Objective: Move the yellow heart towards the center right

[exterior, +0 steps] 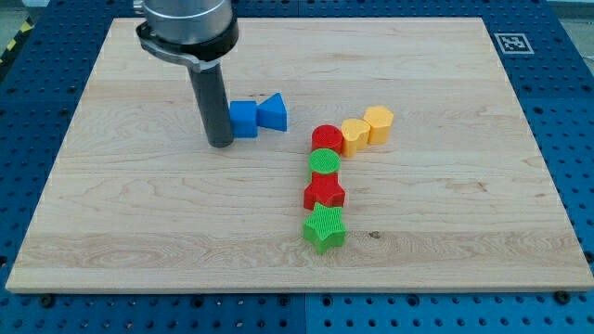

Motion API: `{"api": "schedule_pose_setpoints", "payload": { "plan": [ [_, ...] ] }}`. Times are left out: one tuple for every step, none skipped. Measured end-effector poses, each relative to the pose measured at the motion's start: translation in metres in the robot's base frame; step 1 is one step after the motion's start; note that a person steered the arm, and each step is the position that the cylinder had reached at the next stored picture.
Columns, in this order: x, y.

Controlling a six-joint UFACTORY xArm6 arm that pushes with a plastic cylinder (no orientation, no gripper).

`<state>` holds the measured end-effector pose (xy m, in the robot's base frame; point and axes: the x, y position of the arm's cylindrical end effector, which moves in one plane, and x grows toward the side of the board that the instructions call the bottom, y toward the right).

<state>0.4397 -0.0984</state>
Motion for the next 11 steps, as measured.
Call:
{"api": "schedule_pose_setpoints", "payload": {
  "plan": [
    [0.001,0.000],
    [0.024,-0.001],
    [0.049,0.025],
    [0.030,0.049],
    [0.030,0.065],
    [0.030,0.065],
    [0.014,0.076],
    [-0.012,0.094],
    [-0.025,0.134],
    [-0.017,0.146],
    [-0.002,0.156]
  ]
}}
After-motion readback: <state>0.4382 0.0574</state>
